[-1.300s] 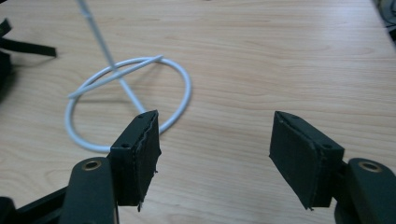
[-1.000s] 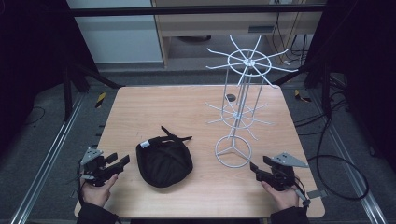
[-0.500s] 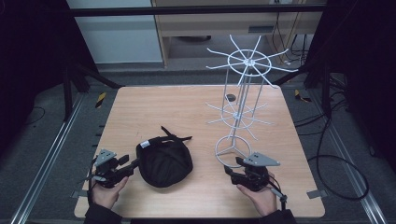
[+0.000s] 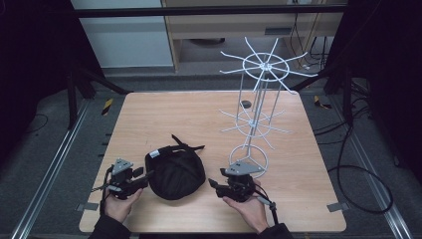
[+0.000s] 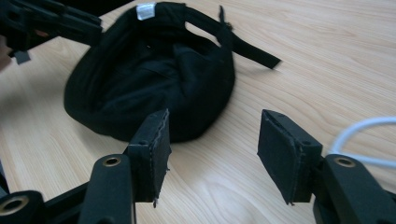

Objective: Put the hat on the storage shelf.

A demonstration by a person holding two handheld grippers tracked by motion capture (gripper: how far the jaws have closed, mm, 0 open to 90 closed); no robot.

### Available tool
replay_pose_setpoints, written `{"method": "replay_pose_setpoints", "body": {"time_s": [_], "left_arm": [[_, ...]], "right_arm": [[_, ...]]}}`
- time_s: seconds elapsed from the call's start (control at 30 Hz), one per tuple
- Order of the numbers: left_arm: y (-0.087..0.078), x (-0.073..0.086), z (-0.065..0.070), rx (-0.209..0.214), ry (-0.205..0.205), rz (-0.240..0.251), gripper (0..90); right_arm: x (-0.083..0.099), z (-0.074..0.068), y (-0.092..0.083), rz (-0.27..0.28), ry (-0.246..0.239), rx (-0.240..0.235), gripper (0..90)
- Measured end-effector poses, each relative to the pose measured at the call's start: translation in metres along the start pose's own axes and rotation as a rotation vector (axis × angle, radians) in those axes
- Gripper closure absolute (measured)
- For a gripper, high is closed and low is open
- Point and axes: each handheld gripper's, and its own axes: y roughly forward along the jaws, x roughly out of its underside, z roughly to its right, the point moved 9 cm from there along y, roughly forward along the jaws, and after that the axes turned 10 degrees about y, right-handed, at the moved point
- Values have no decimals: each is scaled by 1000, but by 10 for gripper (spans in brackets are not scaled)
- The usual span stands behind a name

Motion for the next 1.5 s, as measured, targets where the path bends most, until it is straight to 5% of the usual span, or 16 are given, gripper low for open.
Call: {"method": "replay_pose_setpoints", "body": {"time_s": [0.2, 0.53, 0.97, 1.23, 1.33, 1.5], "left_arm": [[11, 8, -2, 3, 0, -49, 536], [13, 11, 4, 40, 3, -78, 655], [13, 14, 15, 78, 22, -106, 715], [18, 14, 25, 93, 42, -119, 712], [24, 13, 30, 100, 43, -123, 711], [32, 8, 33, 93, 34, -107, 712]], "right_arm": [[-8, -16, 23, -12, 5, -15, 452], [0, -16, 46, -77, 51, -2, 512], [14, -6, 54, -153, 51, 55, 800], [-8, -6, 38, -43, 0, 60, 840], [-28, -16, 26, 58, -52, 46, 843], [-38, -29, 22, 107, -117, 18, 845]]}}
